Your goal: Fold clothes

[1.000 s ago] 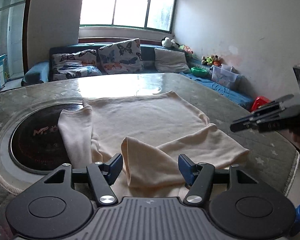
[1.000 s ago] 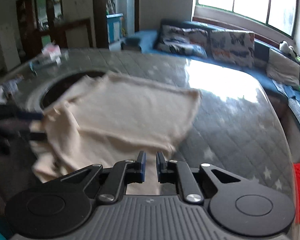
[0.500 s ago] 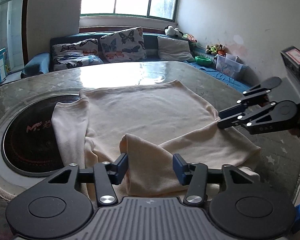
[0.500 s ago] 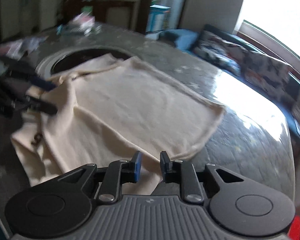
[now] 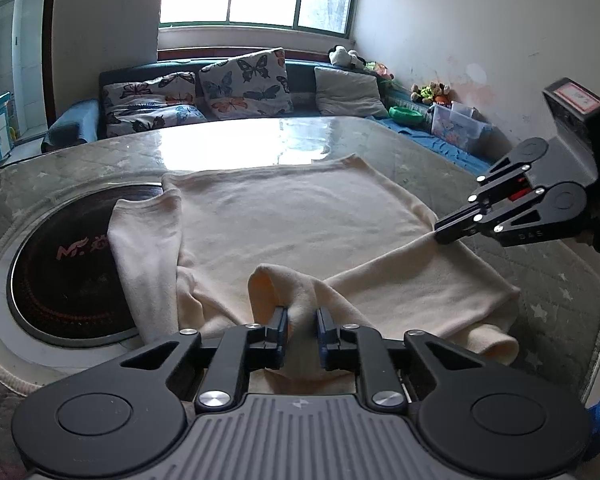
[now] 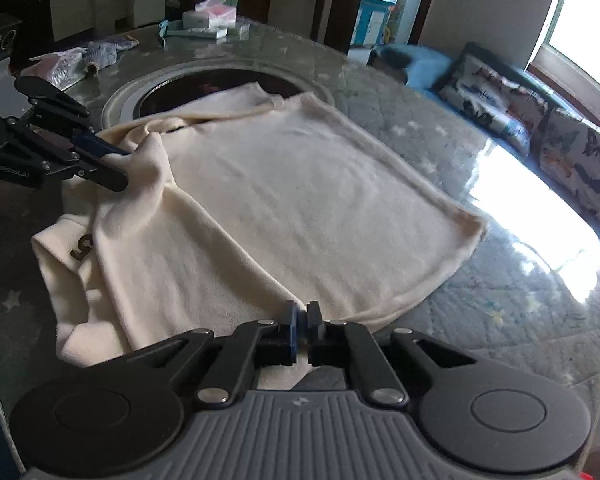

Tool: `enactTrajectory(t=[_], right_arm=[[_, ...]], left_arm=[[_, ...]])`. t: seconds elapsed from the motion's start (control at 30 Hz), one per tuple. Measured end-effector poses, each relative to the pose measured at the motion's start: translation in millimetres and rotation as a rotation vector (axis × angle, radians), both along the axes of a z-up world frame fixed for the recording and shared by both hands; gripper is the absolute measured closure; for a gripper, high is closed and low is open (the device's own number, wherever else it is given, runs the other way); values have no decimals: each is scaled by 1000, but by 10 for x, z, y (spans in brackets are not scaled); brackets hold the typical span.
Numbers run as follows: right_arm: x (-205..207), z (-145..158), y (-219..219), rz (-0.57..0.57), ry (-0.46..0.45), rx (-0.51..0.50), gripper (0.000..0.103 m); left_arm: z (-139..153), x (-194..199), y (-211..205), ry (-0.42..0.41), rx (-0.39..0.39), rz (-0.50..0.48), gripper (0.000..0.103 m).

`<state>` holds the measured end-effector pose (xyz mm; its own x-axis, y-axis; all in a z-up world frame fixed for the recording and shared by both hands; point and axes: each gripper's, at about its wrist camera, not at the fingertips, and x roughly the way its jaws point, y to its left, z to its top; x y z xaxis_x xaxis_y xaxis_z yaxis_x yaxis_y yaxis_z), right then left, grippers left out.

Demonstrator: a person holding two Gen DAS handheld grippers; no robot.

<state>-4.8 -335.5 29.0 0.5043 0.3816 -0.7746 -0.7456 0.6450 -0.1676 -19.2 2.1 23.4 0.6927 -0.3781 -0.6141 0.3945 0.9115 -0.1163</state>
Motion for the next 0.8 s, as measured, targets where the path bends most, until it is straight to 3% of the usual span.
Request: enactTrajectory(t=[0.27,0.37,0.57,0.8], right_arm=[[-56,-27,-170,-101,-15,15,100],[-84,-28,-209,-127,-31,30,98],[-150,92,-130,-110,-49,95,97],[-118,-152,9,-136,-1,79,97]], left_arm=[[-89,69,-15,19,46,25,85],[-44,34,-17,-12,82,40,85],[54,99,-80,-28,26,20,85],[-149,319,-231,24,49,3,84]])
